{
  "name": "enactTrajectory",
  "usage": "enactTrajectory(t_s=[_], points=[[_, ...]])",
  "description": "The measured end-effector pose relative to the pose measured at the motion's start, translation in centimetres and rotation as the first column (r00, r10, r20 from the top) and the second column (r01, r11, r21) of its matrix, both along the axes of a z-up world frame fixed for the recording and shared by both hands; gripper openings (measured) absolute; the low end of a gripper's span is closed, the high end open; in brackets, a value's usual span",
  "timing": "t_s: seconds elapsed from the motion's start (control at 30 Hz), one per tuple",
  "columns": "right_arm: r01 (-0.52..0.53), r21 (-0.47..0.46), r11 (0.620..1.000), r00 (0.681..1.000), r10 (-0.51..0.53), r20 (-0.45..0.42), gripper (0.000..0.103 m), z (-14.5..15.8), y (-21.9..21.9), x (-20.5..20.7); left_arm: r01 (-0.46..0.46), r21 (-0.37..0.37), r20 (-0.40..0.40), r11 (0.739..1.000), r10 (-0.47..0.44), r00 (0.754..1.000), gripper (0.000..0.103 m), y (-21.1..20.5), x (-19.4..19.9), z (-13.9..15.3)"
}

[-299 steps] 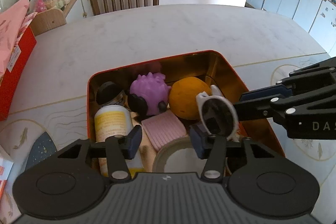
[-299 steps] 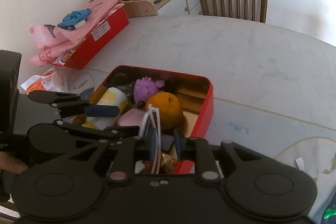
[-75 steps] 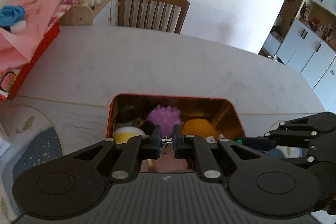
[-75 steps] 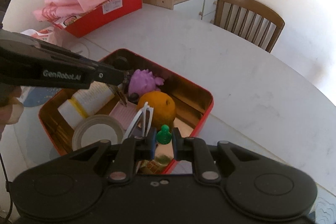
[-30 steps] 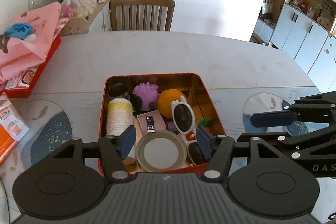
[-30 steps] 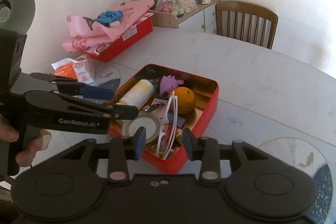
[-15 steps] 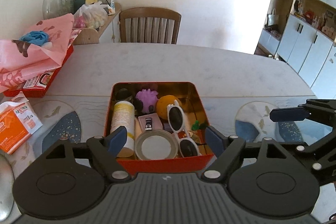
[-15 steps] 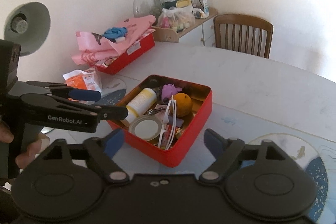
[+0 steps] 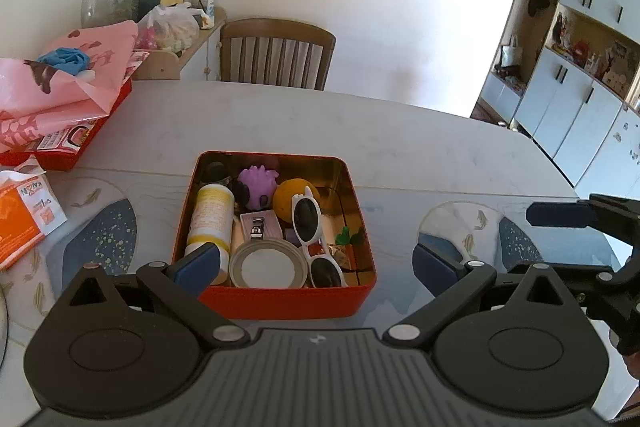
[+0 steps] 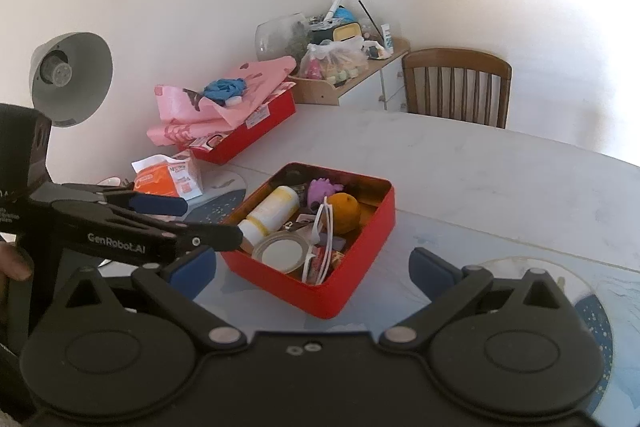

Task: Organize rigid objects

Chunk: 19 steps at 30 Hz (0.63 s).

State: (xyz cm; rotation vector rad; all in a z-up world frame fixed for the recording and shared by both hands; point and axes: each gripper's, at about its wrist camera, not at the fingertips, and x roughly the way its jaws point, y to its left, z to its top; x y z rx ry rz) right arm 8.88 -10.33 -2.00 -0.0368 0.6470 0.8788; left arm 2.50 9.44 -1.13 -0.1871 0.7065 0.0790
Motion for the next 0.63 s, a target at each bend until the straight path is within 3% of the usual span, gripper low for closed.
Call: enactTrajectory(t_s=[0.33, 0.63], points=[[0.004, -0.005, 1.0, 1.0, -0.004, 0.006, 0.103, 0.0, -0.4, -0.4, -0.009, 0.019, 0.059, 1.0, 0.008, 0.998, 0.103, -0.8, -0.6, 1.0], [0.034, -0.01, 0.999, 0.999, -0.034, 0.013, 0.103, -0.3, -1.4, 0.0, -0.025, 0.05, 0.05, 0.998, 0.022, 0.999, 0.103, -1.1, 0.4, 0.8]])
